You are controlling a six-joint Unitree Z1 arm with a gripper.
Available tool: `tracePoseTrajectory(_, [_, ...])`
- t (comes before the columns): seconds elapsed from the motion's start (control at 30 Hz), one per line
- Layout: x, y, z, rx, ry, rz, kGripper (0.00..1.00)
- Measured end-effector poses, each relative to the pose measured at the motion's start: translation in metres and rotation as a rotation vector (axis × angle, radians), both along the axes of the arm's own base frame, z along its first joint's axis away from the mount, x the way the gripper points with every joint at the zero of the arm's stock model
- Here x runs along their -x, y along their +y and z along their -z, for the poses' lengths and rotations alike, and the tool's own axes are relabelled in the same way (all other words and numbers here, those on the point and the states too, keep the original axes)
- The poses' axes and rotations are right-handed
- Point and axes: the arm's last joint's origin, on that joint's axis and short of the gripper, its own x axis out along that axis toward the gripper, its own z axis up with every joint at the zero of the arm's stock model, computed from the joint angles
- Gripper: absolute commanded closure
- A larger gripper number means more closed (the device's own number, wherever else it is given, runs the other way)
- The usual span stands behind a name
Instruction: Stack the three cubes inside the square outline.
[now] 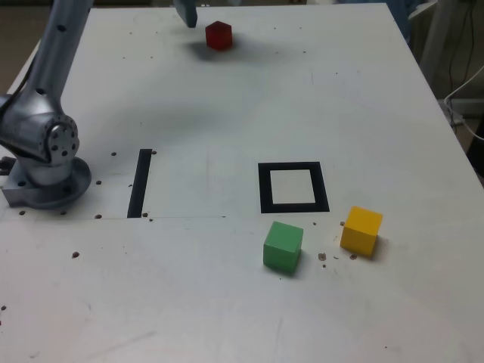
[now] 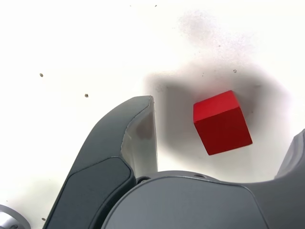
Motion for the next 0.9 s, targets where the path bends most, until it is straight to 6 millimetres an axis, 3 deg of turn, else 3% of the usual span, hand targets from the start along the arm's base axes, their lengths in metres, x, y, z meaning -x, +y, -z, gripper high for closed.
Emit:
tracePoseTrajectory(0.37, [-0.018,-0.008,0.021,0.048,0.008,-0.039,0.04])
tracePoseTrajectory(0.9, [-0.024,-0.005,0.031,0.074,-0.022,-0.159,0.08])
